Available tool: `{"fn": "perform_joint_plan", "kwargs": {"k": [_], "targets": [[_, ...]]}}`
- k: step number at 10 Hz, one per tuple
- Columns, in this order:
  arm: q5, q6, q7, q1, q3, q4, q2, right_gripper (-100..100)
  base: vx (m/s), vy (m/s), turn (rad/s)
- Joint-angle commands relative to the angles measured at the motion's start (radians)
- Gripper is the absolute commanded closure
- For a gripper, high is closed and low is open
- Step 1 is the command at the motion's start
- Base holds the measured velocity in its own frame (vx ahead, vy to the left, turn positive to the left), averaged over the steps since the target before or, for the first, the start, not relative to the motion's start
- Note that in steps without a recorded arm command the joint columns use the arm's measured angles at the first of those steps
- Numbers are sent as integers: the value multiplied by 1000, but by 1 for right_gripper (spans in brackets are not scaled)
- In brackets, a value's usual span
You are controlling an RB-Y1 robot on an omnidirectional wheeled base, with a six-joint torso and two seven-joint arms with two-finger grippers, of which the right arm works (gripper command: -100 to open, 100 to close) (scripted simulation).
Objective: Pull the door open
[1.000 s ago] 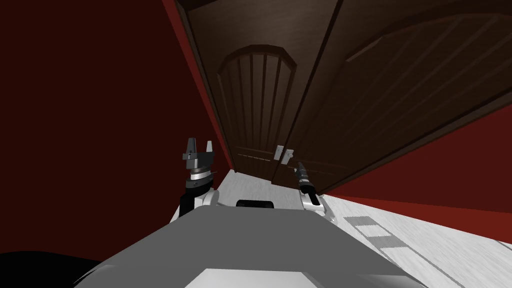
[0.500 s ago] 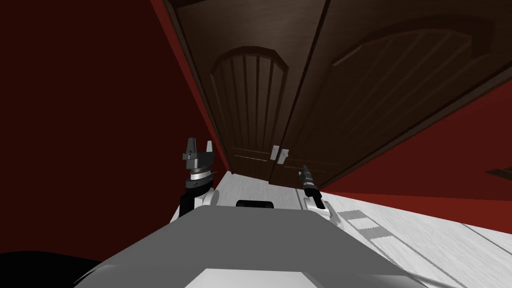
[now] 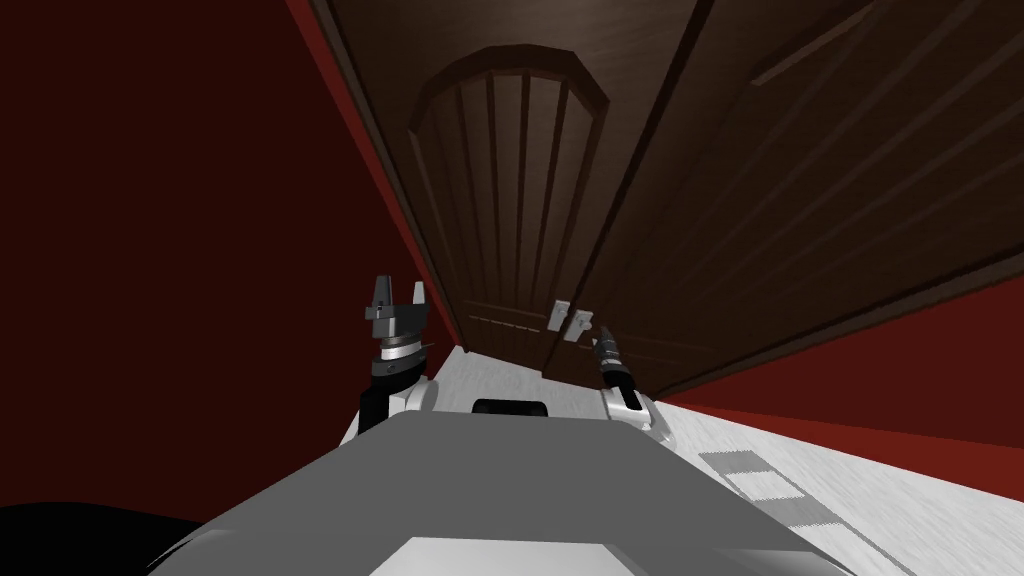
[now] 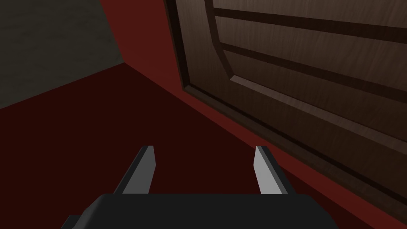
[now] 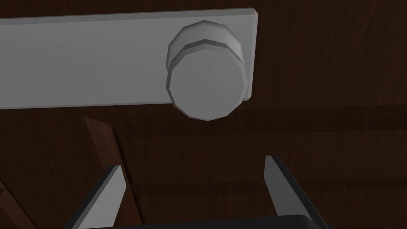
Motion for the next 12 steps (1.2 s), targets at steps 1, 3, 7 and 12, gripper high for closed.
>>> {"fn": "perform_joint_plan", "kwargs": {"k": [1,3,7,12], "targets": [[2,0,0,-11,15,-13,6,-100,190,40,137],[2,-2,2,-5,9,-8,7,100,39,7,2],[2,-2,2,-5,9,-8,7,100,-22,-3,2],[3,-6,-15,23,15,-29,-7,-100,-136,-20,-18]]}}
